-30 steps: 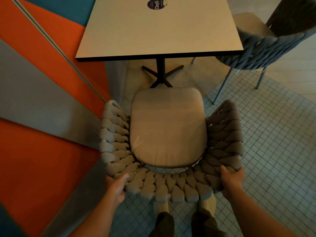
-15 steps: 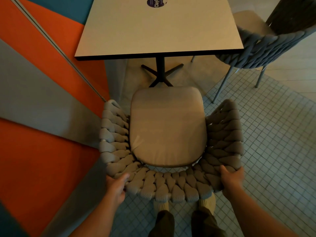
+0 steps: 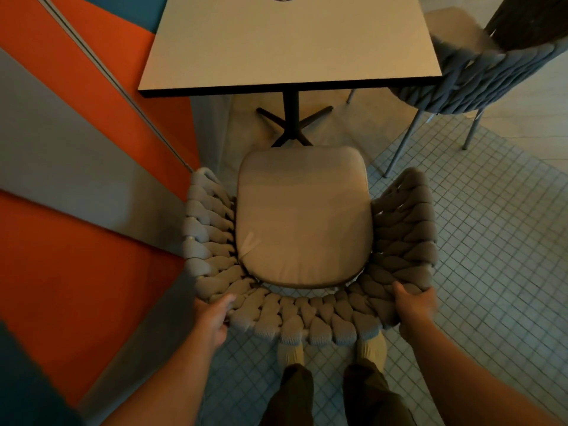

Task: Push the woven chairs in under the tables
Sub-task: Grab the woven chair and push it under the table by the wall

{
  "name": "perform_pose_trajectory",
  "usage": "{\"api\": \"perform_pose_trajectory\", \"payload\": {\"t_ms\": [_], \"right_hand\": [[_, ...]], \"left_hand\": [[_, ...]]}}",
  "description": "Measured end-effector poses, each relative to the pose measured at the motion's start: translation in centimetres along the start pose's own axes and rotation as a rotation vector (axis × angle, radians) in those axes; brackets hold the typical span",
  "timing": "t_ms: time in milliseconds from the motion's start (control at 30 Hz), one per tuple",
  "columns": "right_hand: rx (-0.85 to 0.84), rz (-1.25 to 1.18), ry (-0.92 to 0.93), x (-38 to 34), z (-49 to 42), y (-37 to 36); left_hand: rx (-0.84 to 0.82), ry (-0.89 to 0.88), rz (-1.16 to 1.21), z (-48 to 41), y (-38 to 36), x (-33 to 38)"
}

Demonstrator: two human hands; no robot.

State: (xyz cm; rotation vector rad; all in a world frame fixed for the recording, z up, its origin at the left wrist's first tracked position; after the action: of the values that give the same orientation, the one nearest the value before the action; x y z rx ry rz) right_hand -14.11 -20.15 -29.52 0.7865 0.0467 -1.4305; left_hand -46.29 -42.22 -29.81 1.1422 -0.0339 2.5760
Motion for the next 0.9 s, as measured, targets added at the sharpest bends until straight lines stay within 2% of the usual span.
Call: {"api": "perform_pose_trajectory", "payload": {"t_ms": [433, 900], "right_hand": [[-0.002, 0.011, 0.044, -0.4, 1.4, 0.2], [-0.002, 0.016, 0.003, 0.9, 0.9, -0.3]], "left_hand": [[0.051, -0.01, -0.062, 0.7, -0.3, 0.7], [0.043, -0.024, -0.041, -0.2, 0.9, 0.3]]}}
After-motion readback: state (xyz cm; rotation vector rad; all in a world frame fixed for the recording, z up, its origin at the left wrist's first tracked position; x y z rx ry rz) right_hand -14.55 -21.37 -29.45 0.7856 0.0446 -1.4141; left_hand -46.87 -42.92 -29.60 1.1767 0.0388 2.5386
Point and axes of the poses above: each hand's wrist, its own z-axis away from the middle knuckle, its own y-axis out of the back of the hand, x = y × z, the point moved 3 cm from there along -z, towards the middle knuckle, and after that the axes turned 12 degrees about -y, right-handed, at the moved point
